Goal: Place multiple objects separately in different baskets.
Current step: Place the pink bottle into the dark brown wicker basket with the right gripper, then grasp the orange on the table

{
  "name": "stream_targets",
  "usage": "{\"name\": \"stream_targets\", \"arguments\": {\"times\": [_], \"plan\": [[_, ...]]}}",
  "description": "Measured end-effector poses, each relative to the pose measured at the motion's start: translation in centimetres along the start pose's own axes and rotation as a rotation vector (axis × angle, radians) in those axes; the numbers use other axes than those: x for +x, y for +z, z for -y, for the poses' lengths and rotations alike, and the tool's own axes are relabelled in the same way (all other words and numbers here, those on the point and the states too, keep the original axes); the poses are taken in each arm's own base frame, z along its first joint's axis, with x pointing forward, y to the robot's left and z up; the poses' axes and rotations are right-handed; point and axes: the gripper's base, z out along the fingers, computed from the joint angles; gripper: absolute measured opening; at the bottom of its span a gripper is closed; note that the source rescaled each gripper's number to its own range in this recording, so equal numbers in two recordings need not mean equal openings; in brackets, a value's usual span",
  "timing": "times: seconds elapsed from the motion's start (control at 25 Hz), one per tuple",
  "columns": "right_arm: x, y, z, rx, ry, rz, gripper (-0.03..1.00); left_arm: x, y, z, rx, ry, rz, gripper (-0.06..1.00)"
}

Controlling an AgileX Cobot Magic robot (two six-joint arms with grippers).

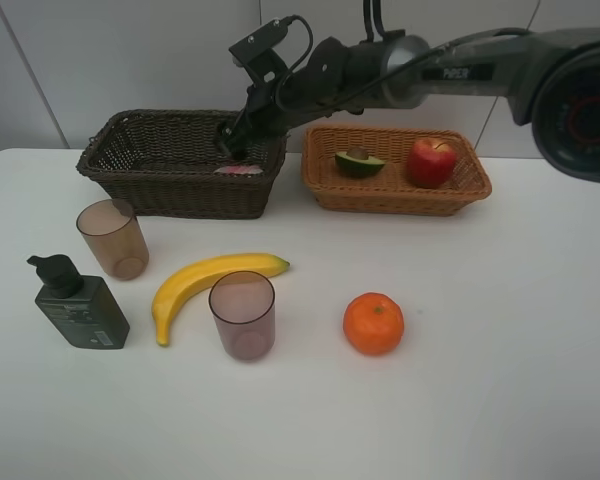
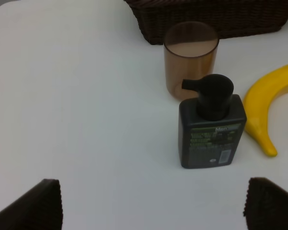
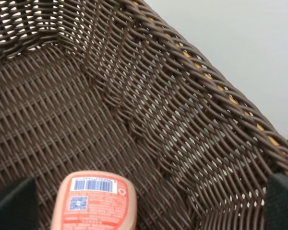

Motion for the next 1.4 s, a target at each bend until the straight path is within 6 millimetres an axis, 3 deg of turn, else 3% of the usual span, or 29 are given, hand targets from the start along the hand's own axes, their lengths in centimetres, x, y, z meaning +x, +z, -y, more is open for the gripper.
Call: {"name": "stream_targets", "arguments": {"times": [0.28, 0.76, 1.12, 1.4], "plan": [[-3.0, -3.4, 0.7, -0.018, -0.039, 0.020, 0.98, 0.0, 0.0, 0.0, 0.000, 0.000, 0.000, 1.00], [-5.3, -9.6, 0.9, -0.119, -0.213, -0.140, 0.98, 0.0, 0.0, 0.0, 0.000, 0.000, 0.000, 1.00], [-5.8, -14.3, 1.0, -0.168, -0.288, -0.266, 0.98, 0.0, 0.0, 0.0, 0.000, 0.000, 0.000, 1.00], [-3.5, -17.5, 0.6, -0.169, -0.316, -0.352, 0.98, 0.0, 0.0, 0.0, 0.000, 0.000, 0.000, 1.00]]}}
